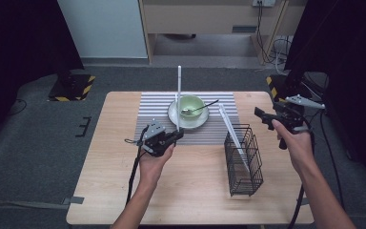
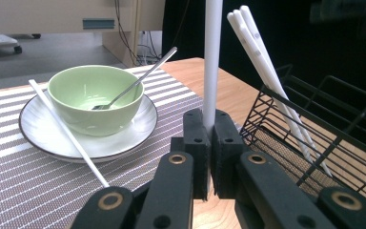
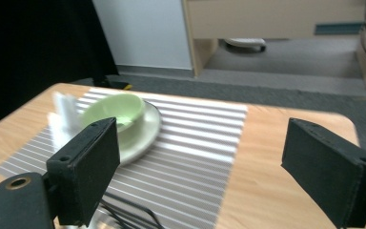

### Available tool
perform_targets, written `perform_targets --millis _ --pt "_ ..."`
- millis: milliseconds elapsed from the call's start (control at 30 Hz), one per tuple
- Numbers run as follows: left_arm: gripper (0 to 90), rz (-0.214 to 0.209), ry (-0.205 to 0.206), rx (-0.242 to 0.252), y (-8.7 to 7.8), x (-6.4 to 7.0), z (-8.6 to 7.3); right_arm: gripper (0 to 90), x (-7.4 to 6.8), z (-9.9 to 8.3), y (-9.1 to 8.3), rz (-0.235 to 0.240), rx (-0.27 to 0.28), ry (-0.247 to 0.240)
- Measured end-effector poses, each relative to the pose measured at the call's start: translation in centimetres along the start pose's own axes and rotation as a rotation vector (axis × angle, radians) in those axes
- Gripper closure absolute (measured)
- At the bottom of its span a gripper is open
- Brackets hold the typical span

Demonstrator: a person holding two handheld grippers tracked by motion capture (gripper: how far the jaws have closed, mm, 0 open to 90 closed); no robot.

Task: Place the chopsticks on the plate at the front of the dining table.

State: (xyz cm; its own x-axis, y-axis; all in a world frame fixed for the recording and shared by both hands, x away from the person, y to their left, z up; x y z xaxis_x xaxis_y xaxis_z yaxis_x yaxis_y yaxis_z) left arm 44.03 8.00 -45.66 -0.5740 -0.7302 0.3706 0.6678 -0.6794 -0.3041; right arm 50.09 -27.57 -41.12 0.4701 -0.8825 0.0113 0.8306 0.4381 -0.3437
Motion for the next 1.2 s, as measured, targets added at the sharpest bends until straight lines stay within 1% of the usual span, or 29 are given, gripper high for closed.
perform_targets --millis 100,167,267,333,467,600,667,733,800,900,1000,1100,1200 --pt "86.3 0.02 0.002 0.0 0.0 -0.4 0.0 12.6 1.0 -1.8 -0.1 -0.026 -0.021 0.011" --pt "86.4 0.024 -0.006 0.012 -0.1 -0.5 0.0 12.6 1.5 -2.8 -0.2 -0.044 -0.03 0.012" --pt "86.4 0.03 -0.005 0.021 0.0 -0.5 0.1 12.5 2.3 -4.6 -0.3 -0.077 -0.052 0.023" --pt "86.4 0.033 -0.002 0.018 0.1 -0.4 0.0 12.5 2.7 -5.8 -0.3 -0.096 -0.069 0.029" --pt "86.4 0.037 0.001 0.017 0.3 -0.3 -0.1 12.4 3.0 -7.9 0.1 -0.115 -0.105 0.041" --pt "86.4 0.045 -0.01 0.021 0.5 -0.3 -0.1 13.4 3.2 -9.7 0.6 -0.145 -0.161 0.043" --pt "86.4 0.054 -0.017 0.024 0.6 -0.4 -0.1 13.4 3.2 -10.4 0.8 -0.147 -0.18 0.046" --pt "86.4 0.055 -0.022 0.017 0.7 -0.3 -0.1 13.5 3.2 -10.9 1.0 -0.151 -0.188 0.046" --pt "86.4 0.06 -0.022 0.013 0.8 -0.3 -0.1 13.5 3.1 -11.4 1.2 -0.154 -0.197 0.042" --pt "86.4 0.078 -0.016 0.008 1.0 -0.3 0.0 12.8 3.0 -12.2 1.8 -0.151 -0.213 0.047" --pt "86.3 0.085 -0.014 0.008 1.1 -0.2 0.2 12.3 2.6 -13.4 2.5 -0.15 -0.249 0.047" --pt "86.4 0.095 -0.016 0.012 1.1 -0.2 0.4 12.6 2.2 -14.5 3.1 -0.164 -0.285 0.022" --pt "86.3 0.104 -0.03 0.012 1.1 0.0 0.3 12.1 1.9 -15.6 3.7 -0.16 -0.319 0.028"
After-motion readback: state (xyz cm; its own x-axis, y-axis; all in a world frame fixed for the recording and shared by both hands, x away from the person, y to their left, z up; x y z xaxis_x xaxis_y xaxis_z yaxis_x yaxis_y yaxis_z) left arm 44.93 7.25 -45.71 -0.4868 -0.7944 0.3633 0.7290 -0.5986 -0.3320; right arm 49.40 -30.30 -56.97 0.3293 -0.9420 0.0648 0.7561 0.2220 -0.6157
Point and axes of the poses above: each handheld gripper's, and its own axes: y roughly forward along the jaws, z roughly out of its top, x roughly to its right, the point moved 6 cm from there along y, roughly forward along the jaws, and after that the axes turned 12 degrees about -y, right-handed, at the moved point
